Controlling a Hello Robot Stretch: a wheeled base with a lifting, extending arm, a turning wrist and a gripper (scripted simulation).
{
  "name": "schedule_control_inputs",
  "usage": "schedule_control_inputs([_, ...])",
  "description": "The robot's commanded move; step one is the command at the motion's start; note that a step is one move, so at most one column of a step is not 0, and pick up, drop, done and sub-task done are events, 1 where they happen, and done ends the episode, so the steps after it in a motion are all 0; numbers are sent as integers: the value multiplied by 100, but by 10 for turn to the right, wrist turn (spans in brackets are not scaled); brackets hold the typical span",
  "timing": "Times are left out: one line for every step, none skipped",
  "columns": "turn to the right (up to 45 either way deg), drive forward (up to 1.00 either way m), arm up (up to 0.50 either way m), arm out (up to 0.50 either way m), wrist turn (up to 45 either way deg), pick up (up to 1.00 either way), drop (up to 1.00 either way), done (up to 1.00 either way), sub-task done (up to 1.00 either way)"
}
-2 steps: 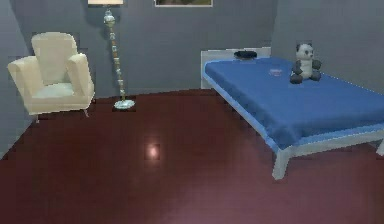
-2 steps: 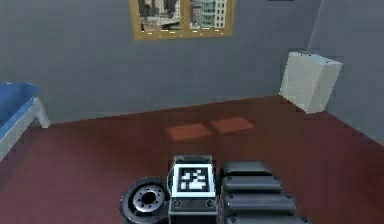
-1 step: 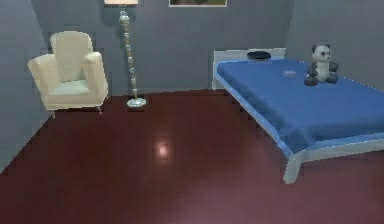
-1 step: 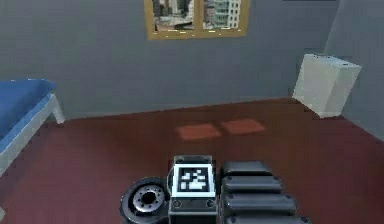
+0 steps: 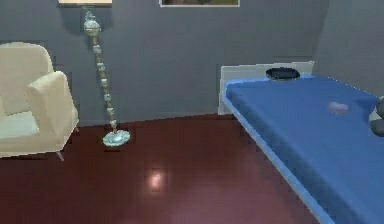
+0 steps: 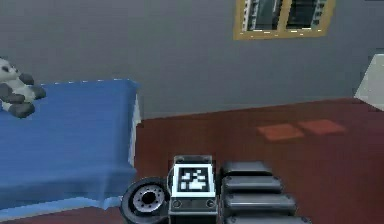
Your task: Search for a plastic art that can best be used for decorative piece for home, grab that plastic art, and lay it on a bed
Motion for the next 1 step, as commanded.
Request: schedule_control_inputs([0,100,0,0,0,0,0,0,0])
